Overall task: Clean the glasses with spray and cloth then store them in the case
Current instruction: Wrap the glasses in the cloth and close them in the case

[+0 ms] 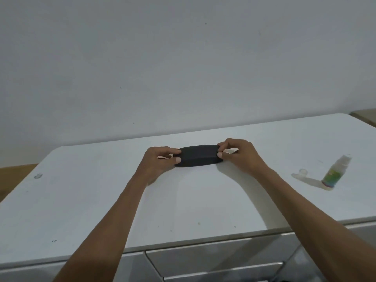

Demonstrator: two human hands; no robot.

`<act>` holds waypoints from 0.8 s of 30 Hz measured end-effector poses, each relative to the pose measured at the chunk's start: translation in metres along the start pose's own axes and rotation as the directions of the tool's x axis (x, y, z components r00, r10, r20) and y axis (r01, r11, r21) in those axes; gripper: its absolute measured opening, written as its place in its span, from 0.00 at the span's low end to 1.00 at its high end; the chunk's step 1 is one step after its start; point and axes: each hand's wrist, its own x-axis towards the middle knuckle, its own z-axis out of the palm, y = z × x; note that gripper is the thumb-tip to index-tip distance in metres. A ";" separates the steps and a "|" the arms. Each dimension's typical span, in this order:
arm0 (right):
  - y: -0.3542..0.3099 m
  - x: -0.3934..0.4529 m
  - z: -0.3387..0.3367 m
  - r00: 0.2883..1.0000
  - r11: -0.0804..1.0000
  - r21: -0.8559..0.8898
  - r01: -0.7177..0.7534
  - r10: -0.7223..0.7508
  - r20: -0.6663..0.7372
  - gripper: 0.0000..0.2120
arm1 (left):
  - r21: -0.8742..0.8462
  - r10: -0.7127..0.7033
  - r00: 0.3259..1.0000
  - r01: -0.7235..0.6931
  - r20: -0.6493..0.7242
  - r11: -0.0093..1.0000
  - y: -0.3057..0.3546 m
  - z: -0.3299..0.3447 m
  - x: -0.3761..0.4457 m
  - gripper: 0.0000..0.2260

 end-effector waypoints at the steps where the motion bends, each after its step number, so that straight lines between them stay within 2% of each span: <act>1: 0.001 0.000 0.002 1.000 1.000 -0.023 0.019 -0.019 -0.014 0.05 | 0.027 0.017 1.000 -0.017 -0.008 0.999 -0.002 0.001 -0.001 0.09; 4: -0.005 -0.003 0.006 0.999 0.997 -0.074 0.032 -0.032 -0.001 0.06 | 0.105 0.035 0.999 -0.033 -0.018 0.994 -0.003 0.004 -0.004 0.13; 6: -0.008 -0.007 0.009 0.998 0.991 -0.124 0.051 -0.047 0.035 0.13 | 0.156 0.059 0.998 -0.054 -0.028 0.986 -0.002 0.009 -0.008 0.18; 9: -0.009 -0.012 0.021 0.995 0.951 -0.296 0.089 -0.095 -0.008 0.18 | 0.152 0.113 0.990 -0.099 -0.084 0.983 -0.006 0.019 -0.011 0.21; 13: -0.008 -0.014 0.030 0.991 0.926 -0.364 0.096 -0.123 -0.051 0.21 | 0.130 0.125 0.981 -0.106 -0.151 0.986 -0.008 0.027 -0.012 0.22; 24: -0.012 0.054 0.043 0.974 0.981 -0.193 0.032 -0.073 -0.213 0.22 | 0.158 0.144 0.941 -0.099 -0.307 0.982 -0.006 0.040 0.053 0.20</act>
